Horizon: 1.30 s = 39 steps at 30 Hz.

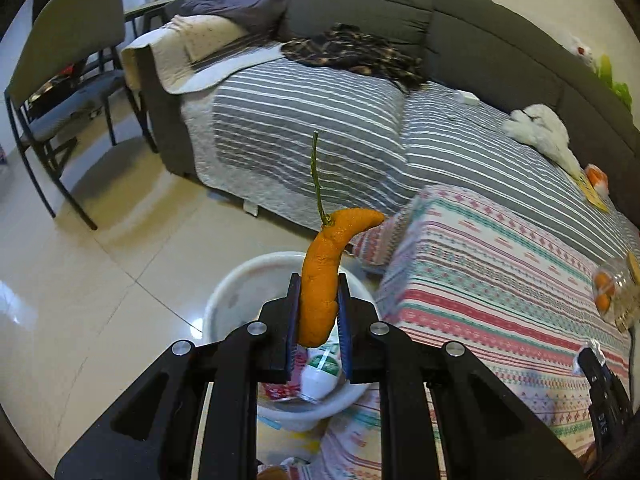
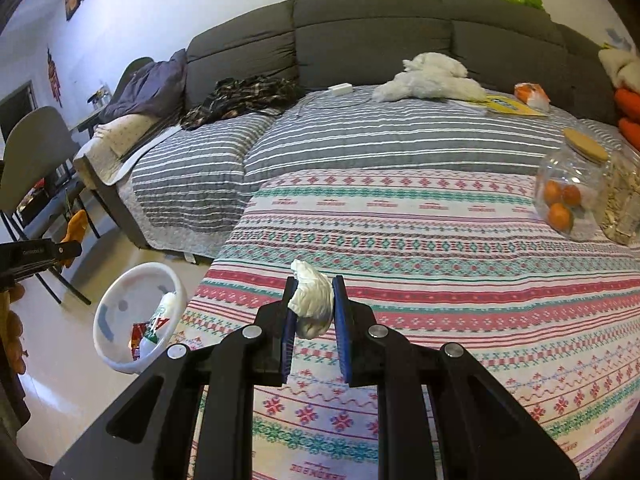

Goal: Collect trash

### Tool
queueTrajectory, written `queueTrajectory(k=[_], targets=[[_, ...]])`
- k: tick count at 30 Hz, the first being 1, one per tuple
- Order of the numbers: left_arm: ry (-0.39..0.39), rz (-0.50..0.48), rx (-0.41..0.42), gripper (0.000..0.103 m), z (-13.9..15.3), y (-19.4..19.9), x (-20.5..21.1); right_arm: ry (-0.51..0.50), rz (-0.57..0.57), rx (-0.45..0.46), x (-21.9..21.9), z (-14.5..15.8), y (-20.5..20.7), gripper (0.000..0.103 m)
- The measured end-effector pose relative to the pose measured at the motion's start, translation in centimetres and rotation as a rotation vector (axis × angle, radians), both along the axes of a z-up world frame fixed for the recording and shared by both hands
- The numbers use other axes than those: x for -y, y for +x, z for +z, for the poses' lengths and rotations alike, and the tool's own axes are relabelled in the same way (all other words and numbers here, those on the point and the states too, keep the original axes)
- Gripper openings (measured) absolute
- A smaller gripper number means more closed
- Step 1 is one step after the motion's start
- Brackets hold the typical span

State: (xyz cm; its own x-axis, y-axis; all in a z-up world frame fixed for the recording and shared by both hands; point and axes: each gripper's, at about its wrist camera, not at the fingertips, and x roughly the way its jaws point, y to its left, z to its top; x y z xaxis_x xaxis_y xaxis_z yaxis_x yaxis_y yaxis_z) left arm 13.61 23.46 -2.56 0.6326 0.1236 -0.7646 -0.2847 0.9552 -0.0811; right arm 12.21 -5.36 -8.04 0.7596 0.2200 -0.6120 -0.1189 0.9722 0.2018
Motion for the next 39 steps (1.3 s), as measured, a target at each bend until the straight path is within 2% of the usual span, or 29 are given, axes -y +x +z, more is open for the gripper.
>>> queueTrajectory(k=[2, 4, 5, 6, 12, 14, 20, 22, 23, 24, 26, 29, 31, 34, 36, 39], targets=[[-0.005, 0.013, -0.01, 0.018, -0.3, 0.3, -0.8, 0.0, 0.012, 0.002, -0.7, 0.2, 0.0, 0.018], [0.004, 0.019, -0.02, 0.025, -0.5, 0.4, -1.5, -0.001, 0.025, 0.007, -1.4, 0.5, 0.0, 0.018], [0.008, 0.022, -0.021, 0.039, -0.6, 0.4, -1.8, -0.001, 0.036, 0.014, -2.0, 0.7, 0.0, 0.018], [0.01, 0.028, -0.017, 0.047, -0.6, 0.4, -2.1, 0.0, 0.045, 0.019, -2.5, 0.8, 0.0, 0.018], [0.017, 0.058, 0.004, 0.05, 0.0, -0.2, -3.8, 0.014, 0.127, -0.005, -6.9, 0.4, 1.0, 0.018], [0.037, 0.083, 0.011, 0.052, 0.3, -0.4, -4.4, 0.009, 0.167, -0.005, -8.8, 0.1, 1.2, 0.018], [0.107, 0.186, 0.042, 0.057, 1.6, -1.3, -6.5, 0.103, 0.307, -0.016, -16.4, 0.1, 2.3, 0.018], [0.139, 0.217, 0.058, 0.06, 2.1, -1.7, -6.9, 0.114, 0.348, -0.016, -19.0, 0.3, 2.7, 0.021], [0.154, 0.228, 0.065, 0.061, 2.3, -1.8, -7.0, 0.118, 0.357, -0.018, -20.0, 0.4, 2.8, 0.024], [0.167, 0.237, 0.072, 0.062, 2.5, -1.9, -7.0, 0.119, 0.362, -0.022, -20.4, 0.5, 2.8, 0.039], [0.195, 0.26, 0.088, 0.062, 2.9, -2.3, -7.2, 0.113, 0.353, -0.022, -21.1, 0.9, 3.1, 0.052], [0.212, 0.278, 0.11, 0.067, 3.4, -2.6, -7.2, 0.105, 0.344, -0.017, -20.6, 1.2, 3.1, 0.053], [0.227, 0.28, 0.117, 0.07, 3.5, -2.6, -6.8, 0.095, 0.315, -0.009, -19.6, 1.5, 3.0, 0.064], [0.257, 0.269, 0.134, 0.079, 3.6, -2.7, -5.5, 0.056, 0.237, 0.031, -17.8, 2.2, 2.8, 0.072], [0.285, 0.259, 0.16, 0.089, 4.0, -2.8, -4.2, 0.025, 0.181, 0.061, -16.5, 2.8, 2.4, 0.082], [0.335, 0.236, 0.218, 0.095, 4.6, -3.3, -1.8, -0.019, 0.063, 0.128, -13.8, 4.0, 1.7, 0.093]])
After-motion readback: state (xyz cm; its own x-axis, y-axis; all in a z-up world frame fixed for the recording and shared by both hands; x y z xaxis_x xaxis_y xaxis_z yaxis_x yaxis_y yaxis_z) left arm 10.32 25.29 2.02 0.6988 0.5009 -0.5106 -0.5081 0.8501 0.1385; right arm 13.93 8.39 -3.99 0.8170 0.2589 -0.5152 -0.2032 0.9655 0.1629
